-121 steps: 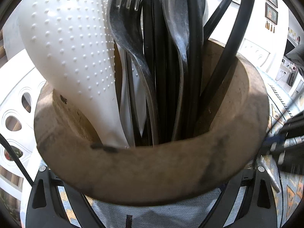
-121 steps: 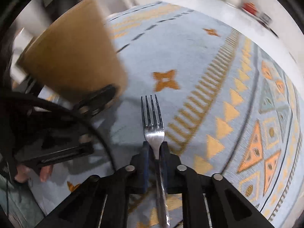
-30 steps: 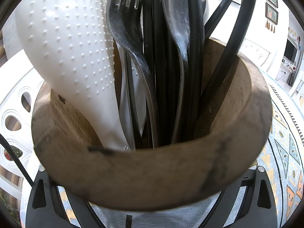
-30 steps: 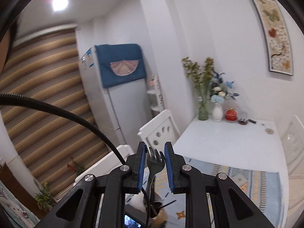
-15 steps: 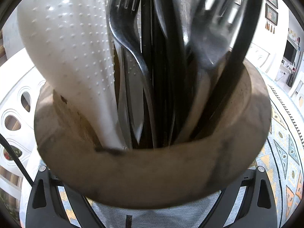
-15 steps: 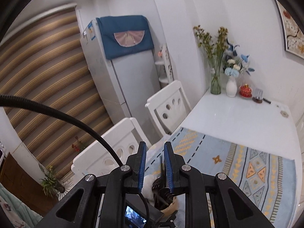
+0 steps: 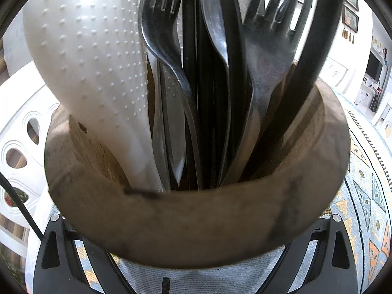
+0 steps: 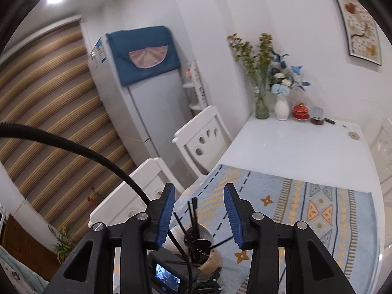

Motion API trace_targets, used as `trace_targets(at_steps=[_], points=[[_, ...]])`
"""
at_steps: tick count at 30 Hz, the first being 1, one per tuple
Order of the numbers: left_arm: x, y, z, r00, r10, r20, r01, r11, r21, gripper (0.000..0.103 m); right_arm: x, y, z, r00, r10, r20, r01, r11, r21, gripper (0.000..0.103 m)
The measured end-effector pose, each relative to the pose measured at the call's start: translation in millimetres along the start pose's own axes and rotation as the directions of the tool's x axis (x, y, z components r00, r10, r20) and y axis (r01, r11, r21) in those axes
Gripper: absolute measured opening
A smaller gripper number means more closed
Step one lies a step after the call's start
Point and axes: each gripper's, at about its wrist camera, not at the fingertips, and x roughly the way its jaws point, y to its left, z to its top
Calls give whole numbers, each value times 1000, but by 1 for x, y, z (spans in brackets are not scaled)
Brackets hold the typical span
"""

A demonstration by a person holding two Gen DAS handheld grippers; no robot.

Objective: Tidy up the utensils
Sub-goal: 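Open the right tool to drop the fork into the wooden cup, then lower the wooden cup with the left tool onto the rug and release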

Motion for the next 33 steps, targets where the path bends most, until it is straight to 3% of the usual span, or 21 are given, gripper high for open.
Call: trace_targets(at_steps=[4,11,19,24,28,30,33], points=[[0,-2,0,1000,2,5,-2,1000,2,96,-20,-3,-6,998,-52,24,51,998,32,49],[-11,-9,-9,1000,12,-13,-12,1000,8,96,-68,-2,-23,992,-91,90,84,994,74,53],[-52,-22,-32,999,34,-30,-34,999,-1,96,-117,-8,-50,984,-130,124,116,987,112,68],[-94,-38,-35,998,63,22,-63,998,11,96,-144,-23,-78,987,-137,86,118,973,198,68],[-153,-52,-27,987,111,119,-113,994,13,98,-170,-26,-101,975,-215,52,197,951,240,68],[-182,-60,-21,975,133,176,-135,991,3,103,-183,-23,-114,966,-256,33,242,943,228,68],[-221,-69,-10,963,142,229,-143,990,-13,103,-196,-14,-130,948,-317,23,308,934,182,69]])
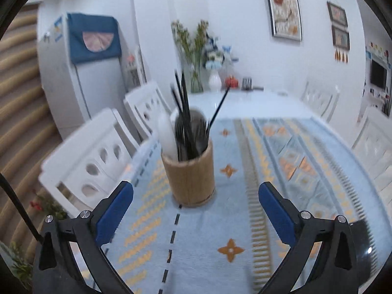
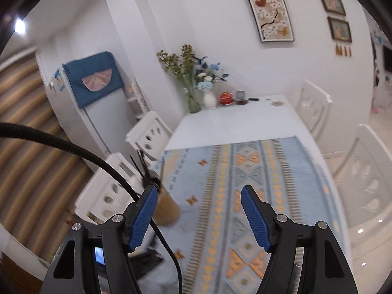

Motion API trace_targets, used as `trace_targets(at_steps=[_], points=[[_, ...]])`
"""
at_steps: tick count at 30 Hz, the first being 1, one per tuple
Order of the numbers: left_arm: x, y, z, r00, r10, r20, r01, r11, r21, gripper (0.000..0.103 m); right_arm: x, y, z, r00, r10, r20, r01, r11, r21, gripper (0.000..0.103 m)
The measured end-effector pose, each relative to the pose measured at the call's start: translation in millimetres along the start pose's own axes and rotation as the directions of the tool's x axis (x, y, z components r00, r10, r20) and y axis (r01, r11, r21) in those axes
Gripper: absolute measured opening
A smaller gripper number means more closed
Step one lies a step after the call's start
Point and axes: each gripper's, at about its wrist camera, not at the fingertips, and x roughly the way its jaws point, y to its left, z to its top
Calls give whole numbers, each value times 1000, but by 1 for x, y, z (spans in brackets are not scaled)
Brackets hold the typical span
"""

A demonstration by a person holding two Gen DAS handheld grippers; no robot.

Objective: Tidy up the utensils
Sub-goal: 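Lower the wooden cup with the left tool onto the rug and release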

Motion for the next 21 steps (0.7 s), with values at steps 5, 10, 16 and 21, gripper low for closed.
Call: trace_targets(at_steps=[5,10,16,21], points=[[-52,-4,19,1000,16,11,-15,1000,-20,103,-12,6,-22,996,-89,5,89,993,-81,71],[-99,-7,19,999,27,46,-26,999,-33,103,-4,7,-44,989,-130,-63,124,987,-100,72],[-119,-9,11,998,63,-26,-65,996,-57,103,10,4,-73,975,-148,-167,131,985,-113,72],[-108,-8,3,993,9,-120,-19,996,-83,103,15,-1,-89,966,-150,-213,133,987,-90,72]])
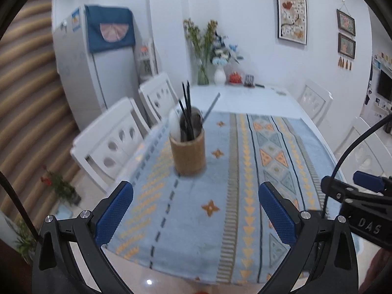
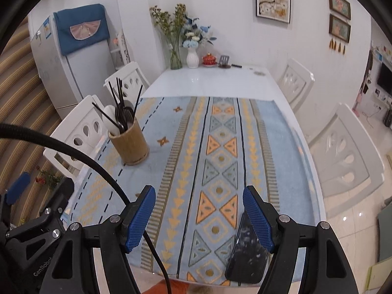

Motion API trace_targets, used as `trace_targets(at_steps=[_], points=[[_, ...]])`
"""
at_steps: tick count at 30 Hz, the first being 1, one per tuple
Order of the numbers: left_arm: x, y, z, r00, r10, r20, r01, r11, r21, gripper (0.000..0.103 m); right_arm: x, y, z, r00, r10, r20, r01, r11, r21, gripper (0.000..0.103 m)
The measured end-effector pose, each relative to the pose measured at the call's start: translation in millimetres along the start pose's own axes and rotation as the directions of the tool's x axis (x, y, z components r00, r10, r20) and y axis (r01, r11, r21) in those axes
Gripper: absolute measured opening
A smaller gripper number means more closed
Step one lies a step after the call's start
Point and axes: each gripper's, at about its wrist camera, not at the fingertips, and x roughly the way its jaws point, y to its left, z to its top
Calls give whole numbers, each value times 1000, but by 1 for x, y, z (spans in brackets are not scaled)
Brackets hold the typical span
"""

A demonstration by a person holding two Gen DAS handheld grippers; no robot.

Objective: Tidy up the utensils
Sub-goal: 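Lower the wooden cup with the left tool onto the rug and release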

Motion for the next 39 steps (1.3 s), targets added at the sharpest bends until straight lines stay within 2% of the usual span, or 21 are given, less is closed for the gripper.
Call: trace_targets(at_steps=[7,11,17,28,39], points=[[15,-5,-2,1000,14,-8,-14,999,48,103,14,3,-6,999,-51,-15,51,999,5,72],[29,-4,1,999,-4,-36,7,998,63,103,29,6,-3,998,-42,-46,44,998,45,72],[55,5,13,998,36,-51,-32,997,76,103,42,18,5,997,-59,-49,62,995,78,72],[103,21,22,992,10,-127,-1,998,69,103,77,32,15,989,-88,-119,101,990,103,72],[132,25,24,986,-13,-164,27,996,85,103,106,30,19,979,-83,-185,113,981,158,72]])
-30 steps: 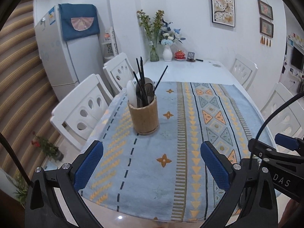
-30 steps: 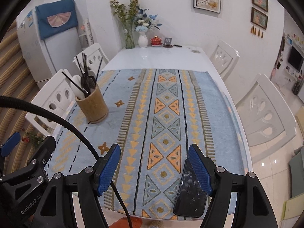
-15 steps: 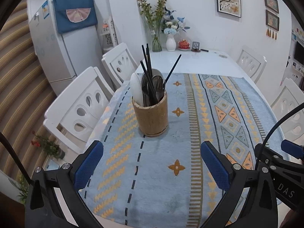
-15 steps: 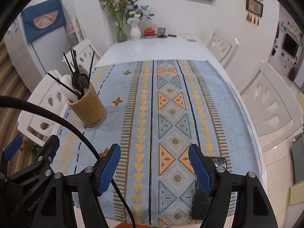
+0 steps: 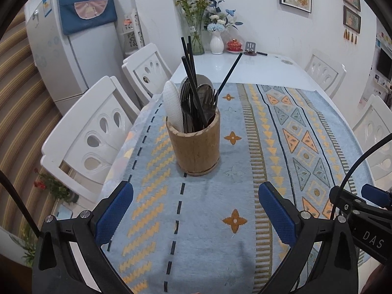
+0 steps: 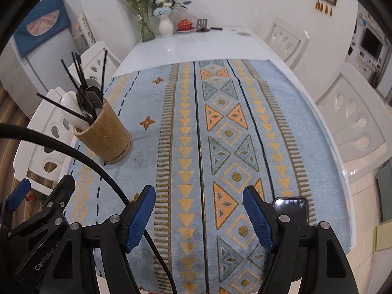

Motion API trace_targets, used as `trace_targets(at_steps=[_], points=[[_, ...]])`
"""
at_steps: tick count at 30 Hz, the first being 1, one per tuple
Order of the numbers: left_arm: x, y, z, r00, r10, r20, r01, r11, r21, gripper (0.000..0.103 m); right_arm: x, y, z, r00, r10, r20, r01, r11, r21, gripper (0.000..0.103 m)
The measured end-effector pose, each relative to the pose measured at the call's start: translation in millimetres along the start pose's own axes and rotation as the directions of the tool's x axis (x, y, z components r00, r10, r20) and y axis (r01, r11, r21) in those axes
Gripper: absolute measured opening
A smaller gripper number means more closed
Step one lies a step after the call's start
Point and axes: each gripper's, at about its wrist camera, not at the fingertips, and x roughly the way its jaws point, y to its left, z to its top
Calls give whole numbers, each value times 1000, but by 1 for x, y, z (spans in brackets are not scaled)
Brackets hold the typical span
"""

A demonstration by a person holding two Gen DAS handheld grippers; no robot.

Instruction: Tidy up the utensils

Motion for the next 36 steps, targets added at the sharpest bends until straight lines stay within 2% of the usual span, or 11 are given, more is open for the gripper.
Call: trace_targets(at_steps=[19,36], points=[[19,-6,5,999,-44,-24,44,998,35,103,14,-6,3,999,-27,-43,30,997,75,72],[29,-2,3,996,-81,-32,83,995,47,103,17,2,0,998,-43,-52,47,995,83,72]])
